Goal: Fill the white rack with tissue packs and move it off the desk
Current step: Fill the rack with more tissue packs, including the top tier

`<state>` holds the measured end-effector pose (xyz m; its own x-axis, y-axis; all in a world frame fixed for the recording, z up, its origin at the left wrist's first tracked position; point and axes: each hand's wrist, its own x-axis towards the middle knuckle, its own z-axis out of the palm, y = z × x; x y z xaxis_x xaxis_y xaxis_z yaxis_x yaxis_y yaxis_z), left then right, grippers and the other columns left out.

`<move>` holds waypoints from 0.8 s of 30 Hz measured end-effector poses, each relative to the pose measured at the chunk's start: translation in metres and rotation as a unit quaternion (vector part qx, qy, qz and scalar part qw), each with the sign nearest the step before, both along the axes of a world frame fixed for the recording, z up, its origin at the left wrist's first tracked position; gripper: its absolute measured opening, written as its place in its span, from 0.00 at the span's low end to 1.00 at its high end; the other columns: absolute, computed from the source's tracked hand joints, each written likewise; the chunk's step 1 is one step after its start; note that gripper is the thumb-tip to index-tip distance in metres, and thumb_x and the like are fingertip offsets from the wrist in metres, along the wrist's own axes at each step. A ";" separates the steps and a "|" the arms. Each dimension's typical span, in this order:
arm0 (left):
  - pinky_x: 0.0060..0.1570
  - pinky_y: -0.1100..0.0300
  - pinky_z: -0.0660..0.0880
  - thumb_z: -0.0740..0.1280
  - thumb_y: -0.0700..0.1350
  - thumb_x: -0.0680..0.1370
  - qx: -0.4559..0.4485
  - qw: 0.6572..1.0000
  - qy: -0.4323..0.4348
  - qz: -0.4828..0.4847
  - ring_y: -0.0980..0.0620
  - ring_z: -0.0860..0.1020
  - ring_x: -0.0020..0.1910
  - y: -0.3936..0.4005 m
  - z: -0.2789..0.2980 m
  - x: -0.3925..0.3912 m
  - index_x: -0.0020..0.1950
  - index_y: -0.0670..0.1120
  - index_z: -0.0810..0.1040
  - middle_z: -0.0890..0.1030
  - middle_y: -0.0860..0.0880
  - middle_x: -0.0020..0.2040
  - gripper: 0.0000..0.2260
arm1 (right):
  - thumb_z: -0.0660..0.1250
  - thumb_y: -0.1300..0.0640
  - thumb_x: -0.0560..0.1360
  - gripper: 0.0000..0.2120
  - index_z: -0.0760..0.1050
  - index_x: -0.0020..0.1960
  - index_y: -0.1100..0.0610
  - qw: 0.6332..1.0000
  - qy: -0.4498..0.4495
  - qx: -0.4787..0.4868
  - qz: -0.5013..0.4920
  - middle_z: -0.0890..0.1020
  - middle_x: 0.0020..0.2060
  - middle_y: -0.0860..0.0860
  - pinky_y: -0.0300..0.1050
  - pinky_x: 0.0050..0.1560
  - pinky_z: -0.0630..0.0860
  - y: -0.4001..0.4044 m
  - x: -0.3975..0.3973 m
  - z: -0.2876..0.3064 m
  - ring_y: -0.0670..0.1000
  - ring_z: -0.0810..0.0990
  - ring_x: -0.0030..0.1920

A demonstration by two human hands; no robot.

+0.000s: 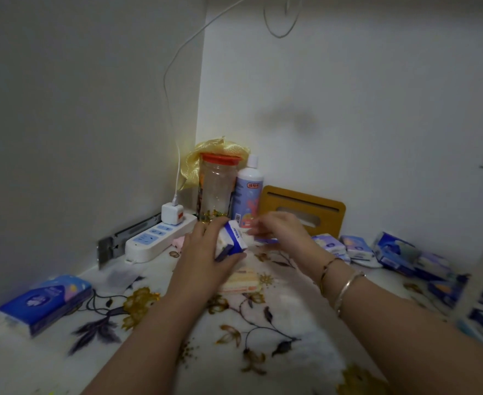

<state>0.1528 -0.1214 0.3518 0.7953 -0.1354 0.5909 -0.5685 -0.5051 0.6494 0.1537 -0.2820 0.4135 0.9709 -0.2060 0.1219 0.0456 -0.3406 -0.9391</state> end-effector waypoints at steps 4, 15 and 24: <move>0.55 0.60 0.71 0.70 0.57 0.72 -0.051 0.998 0.028 -0.023 0.56 0.70 0.58 -0.002 0.006 -0.008 0.70 0.59 0.63 0.69 0.55 0.61 0.28 | 0.64 0.52 0.74 0.22 0.67 0.67 0.54 0.860 0.018 -0.485 -0.157 0.72 0.65 0.57 0.52 0.63 0.67 -0.065 0.008 -0.027 0.59 0.67 0.67; 0.56 0.60 0.73 0.73 0.48 0.73 -0.068 0.993 -0.008 -0.093 0.57 0.72 0.58 -0.019 0.014 -0.025 0.64 0.61 0.66 0.70 0.56 0.61 0.24 | 0.63 0.50 0.75 0.11 0.73 0.55 0.53 0.853 0.004 -0.479 -0.208 0.72 0.54 0.56 0.52 0.53 0.73 -0.083 -0.026 -0.037 0.61 0.72 0.55; 0.53 0.58 0.77 0.76 0.51 0.69 -0.119 0.984 -0.020 -0.133 0.59 0.77 0.56 -0.059 0.058 -0.072 0.62 0.64 0.66 0.76 0.59 0.59 0.27 | 0.62 0.50 0.79 0.16 0.78 0.41 0.61 0.990 -0.040 -0.112 -0.078 0.75 0.32 0.56 0.42 0.34 0.67 -0.028 -0.094 0.063 0.53 0.72 0.33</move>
